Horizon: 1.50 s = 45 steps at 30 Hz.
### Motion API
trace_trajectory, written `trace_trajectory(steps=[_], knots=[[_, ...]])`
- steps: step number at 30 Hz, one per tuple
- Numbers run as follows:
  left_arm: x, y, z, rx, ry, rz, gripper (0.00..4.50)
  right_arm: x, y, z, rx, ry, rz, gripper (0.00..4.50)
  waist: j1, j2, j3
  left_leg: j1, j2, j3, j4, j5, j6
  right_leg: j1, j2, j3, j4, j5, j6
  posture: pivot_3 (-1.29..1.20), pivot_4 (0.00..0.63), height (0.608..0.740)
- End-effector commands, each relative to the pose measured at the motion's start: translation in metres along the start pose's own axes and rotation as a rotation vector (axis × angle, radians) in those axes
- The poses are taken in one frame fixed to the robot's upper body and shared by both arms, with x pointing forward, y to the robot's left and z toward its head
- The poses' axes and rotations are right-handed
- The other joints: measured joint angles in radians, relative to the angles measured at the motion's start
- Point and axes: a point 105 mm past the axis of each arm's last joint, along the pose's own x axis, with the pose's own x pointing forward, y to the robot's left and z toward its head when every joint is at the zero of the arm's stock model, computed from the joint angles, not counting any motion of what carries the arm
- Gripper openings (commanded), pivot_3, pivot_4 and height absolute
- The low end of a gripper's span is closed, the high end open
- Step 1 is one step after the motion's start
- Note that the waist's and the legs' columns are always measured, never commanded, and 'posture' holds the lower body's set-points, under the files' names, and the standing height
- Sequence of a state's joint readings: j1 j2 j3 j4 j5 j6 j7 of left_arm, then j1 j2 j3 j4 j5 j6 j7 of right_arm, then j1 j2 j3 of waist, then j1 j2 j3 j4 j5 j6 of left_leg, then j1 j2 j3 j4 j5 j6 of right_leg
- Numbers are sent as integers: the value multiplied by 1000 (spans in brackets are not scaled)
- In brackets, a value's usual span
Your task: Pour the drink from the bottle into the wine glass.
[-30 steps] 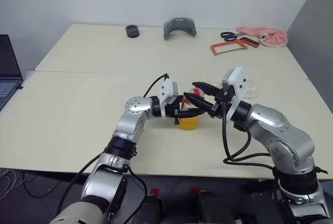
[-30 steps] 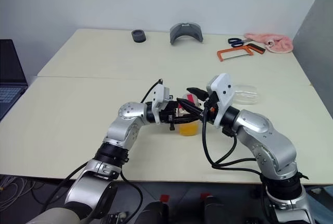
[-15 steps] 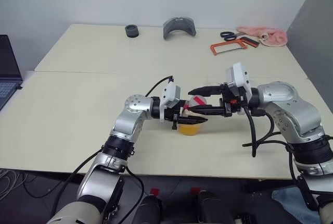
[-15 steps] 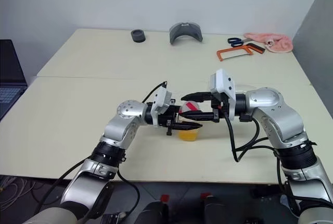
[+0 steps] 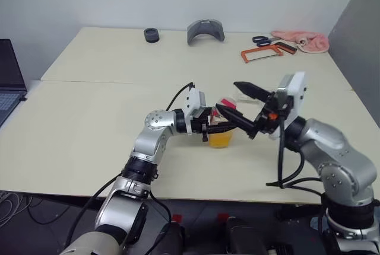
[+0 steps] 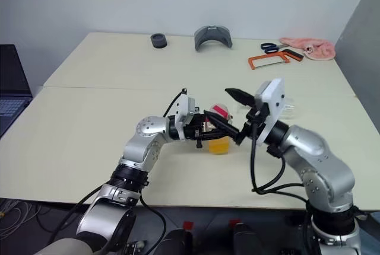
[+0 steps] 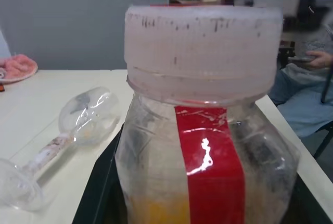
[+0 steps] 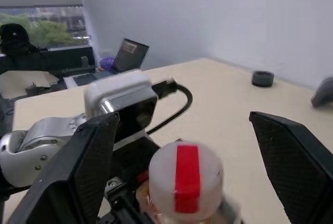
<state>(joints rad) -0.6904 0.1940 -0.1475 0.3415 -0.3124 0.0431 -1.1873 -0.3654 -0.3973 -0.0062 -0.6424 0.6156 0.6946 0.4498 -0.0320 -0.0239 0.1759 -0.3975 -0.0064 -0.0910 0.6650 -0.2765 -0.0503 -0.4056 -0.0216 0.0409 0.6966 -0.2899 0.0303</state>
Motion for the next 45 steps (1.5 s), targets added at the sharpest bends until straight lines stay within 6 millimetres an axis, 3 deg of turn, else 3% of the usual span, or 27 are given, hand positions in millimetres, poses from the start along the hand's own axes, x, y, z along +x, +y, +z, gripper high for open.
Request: trace_trajectory(steps=[1, 14, 17, 22, 23, 27, 32, 36, 42, 45], knots=[[2, 11, 16, 62, -52, 41, 1734, 3, 2, 5, -56, -28, -91, 4280, 0, 0, 0, 0, -1, 0, 0, 0, 0, 0, 1, 0, 0, 0, 0, 0, 150, 740], [2, 13, 14, 77, -44, 32, 1734, 11, -1, -6, -58, -41, -186, 4280, -1, 0, 0, 0, -1, 0, 0, 0, 0, 0, 1, 0, 0, 0, 0, 0, 150, 740], [1, 12, 13, 76, -40, 30, 1734, 12, -1, -7, -51, -47, -184, 3673, -1, 0, 0, 0, -1, 0, 0, 0, 0, 0, 1, 0, 0, 0, 0, 0, 150, 740], [1, 10, 15, 81, -43, 20, 1733, 14, 4, -12, -46, -31, -146, 1927, -1, 0, 0, 0, -1, 0, 0, 0, 0, 0, 1, 0, 0, 0, 0, 0, 150, 740], [2, 10, 17, 84, -45, 15, 1733, 15, 6, -14, -47, -21, -130, 1850, -1, 0, 0, 0, -1, 0, 0, 0, 0, 0, 1, 0, 0, 0, 0, 0, 150, 740], [3, 7, 20, 88, -51, -9, 1727, 18, 11, -19, -69, 9, -52, 1857, -1, 0, 0, 0, -1, 0, 0, 0, 0, 0, 1, 0, 0, 0, 0, 0, 150, 740], [-4, -8, 20, 74, 1, -142, 1713, 16, 10, -16, -188, 79, 306, 1857, -5, 0, 0, 1, -2, 4, -1, 0, 0, 0, 2, 0, -1, 0, 0, 0, 150, 740], [-12, -11, 22, 78, 40, -199, 1713, 7, -1, -2, -111, 176, 550, 1857, -7, 1, 1, 1, -2, 7, -1, 0, 0, 1, 3, 0, -1, 0, 0, 0, 150, 740], [-12, -8, 24, 76, 27, -168, 1712, -3, -8, -3, -88, 251, 542, 1857, 0, 1, 1, 0, 0, 5, -1, 0, 0, 1, 1, -1, -2, 0, 0, 0, 150, 740], [-8, -4, 22, 67, 8, -114, 1712, -8, -17, 0, -105, 211, 400, 2895, 1, 0, 1, -1, 0, 4, 0, 0, 0, 0, 0, -1, -2, 0, 0, 0, 150, 740]])
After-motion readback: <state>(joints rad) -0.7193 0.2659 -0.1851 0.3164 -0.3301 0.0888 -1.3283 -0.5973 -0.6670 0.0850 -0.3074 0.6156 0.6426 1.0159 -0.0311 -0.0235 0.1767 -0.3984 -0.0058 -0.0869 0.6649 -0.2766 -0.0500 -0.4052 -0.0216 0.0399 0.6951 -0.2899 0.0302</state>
